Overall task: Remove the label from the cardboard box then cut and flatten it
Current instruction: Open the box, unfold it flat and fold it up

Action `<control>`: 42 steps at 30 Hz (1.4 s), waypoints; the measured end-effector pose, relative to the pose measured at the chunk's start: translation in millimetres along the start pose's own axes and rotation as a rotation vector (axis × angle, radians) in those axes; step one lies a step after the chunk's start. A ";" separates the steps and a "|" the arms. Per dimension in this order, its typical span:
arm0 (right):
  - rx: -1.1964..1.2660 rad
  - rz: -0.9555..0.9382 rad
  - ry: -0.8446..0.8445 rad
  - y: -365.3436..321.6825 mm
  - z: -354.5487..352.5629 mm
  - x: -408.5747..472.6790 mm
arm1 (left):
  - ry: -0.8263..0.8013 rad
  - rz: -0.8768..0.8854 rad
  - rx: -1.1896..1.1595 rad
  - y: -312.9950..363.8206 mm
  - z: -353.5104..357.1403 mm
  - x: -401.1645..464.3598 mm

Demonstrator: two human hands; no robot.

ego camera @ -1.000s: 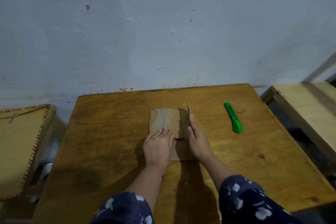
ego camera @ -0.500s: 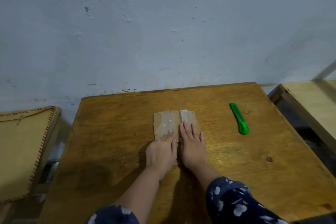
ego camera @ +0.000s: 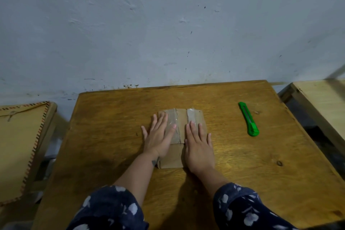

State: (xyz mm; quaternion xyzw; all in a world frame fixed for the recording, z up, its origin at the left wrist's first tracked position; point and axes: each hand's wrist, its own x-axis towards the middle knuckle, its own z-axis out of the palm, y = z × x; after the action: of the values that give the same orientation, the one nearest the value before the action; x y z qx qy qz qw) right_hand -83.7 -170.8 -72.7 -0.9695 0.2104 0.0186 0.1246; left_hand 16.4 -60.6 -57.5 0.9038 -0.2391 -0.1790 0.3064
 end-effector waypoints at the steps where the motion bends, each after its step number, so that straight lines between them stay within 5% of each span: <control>1: 0.002 -0.002 0.000 -0.1 -0.6 -0.1 | 0.007 -0.003 0.004 6.2 3.4 1.0; 13: -0.024 -0.019 -0.003 0.6 1.6 0.3 | -0.004 0.002 0.372 20.5 26.1 2.1; 22: -0.102 0.018 0.111 1.4 16.5 1.9 | 0.006 0.004 0.402 16.6 33.3 6.8; 34: -0.044 0.032 0.025 -0.5 10.9 1.6 | 0.057 0.028 0.341 14.7 33.4 5.3; 42: 0.295 0.068 0.079 -3.7 -4.4 -15.0 | 0.122 -0.041 0.227 15.1 30.6 -20.6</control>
State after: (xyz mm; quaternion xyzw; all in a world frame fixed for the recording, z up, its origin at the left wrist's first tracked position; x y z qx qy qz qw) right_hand -95.9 -162.6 -66.2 -0.9329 0.2481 -0.0467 0.2568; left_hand -19.8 -74.3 -67.1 0.9466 -0.2202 -0.1015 0.2124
